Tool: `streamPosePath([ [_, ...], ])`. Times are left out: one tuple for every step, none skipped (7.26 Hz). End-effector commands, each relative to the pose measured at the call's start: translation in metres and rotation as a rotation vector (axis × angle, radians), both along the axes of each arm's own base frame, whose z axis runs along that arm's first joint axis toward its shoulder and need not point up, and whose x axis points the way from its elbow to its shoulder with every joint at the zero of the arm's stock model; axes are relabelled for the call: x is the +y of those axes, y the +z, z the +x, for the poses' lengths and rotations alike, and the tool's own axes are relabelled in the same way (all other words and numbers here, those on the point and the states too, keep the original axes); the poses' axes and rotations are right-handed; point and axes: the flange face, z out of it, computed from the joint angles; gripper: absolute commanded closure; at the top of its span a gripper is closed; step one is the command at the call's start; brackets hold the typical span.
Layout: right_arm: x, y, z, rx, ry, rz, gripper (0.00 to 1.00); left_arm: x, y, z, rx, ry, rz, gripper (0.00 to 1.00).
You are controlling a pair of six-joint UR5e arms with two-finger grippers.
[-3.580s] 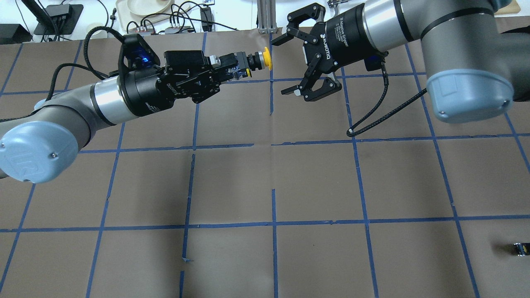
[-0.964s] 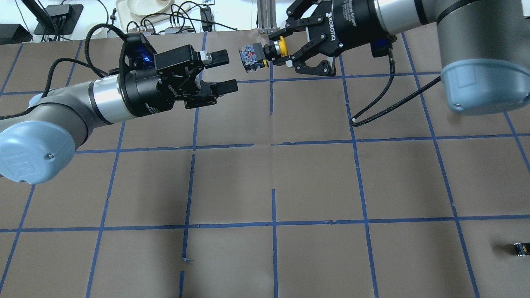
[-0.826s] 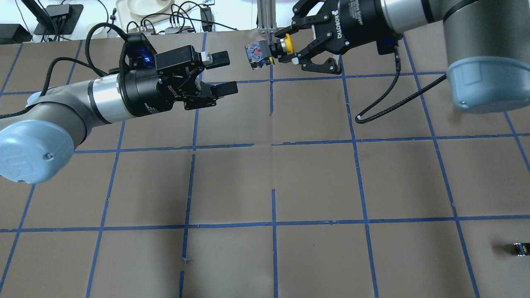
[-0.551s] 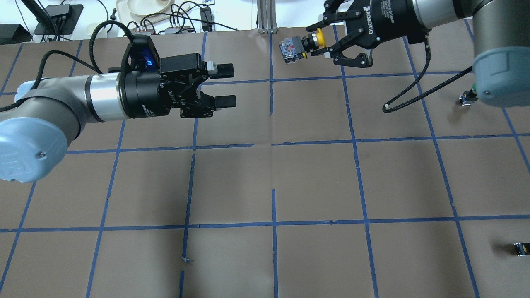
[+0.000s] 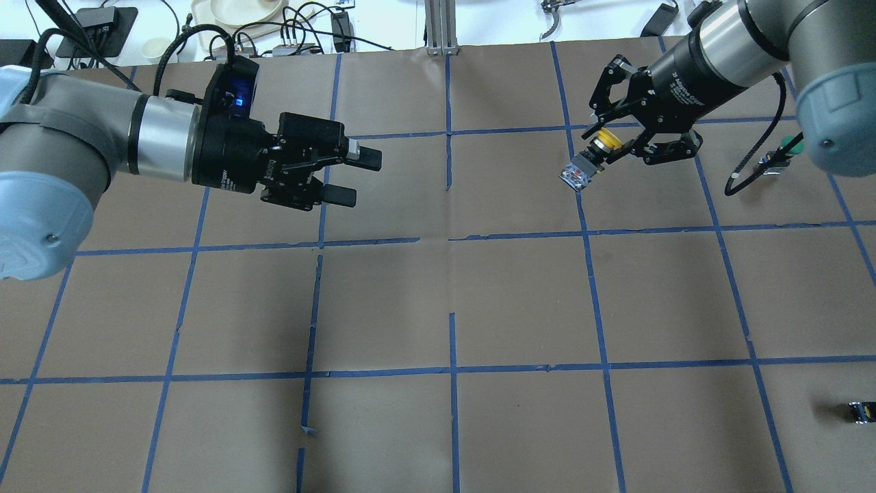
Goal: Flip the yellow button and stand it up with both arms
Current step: 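Carry the yellow button with the right gripper while the left arm withdraws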
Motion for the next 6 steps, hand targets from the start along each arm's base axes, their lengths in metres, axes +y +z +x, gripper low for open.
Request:
streamPosePath([
  [0.000,-0.040,-0.059,0.155,0.165,-0.001,0.95,0.000,-0.004,0.013,-0.282,-0.074,0.004,0.00],
  [0.004,-0.058,-0.091,0.219,0.227,-0.027,0.95,0.005,-0.011,0.017,-0.480,-0.137,0.003,0.00],
  [0.009,-0.076,-0.117,0.325,0.310,-0.053,0.96,0.006,-0.013,0.017,-0.666,-0.171,-0.027,0.00],
  [0.011,-0.086,-0.128,0.383,0.386,-0.120,0.96,0.002,-0.008,0.007,-0.803,-0.188,-0.100,0.00],
  [0.016,-0.095,-0.147,0.454,0.428,-0.145,0.96,0.002,-0.003,-0.007,-0.950,-0.220,-0.125,0.00],
  [0.024,-0.102,-0.178,0.500,0.431,-0.155,0.96,-0.011,0.013,-0.009,-1.063,-0.232,-0.144,0.00],
])
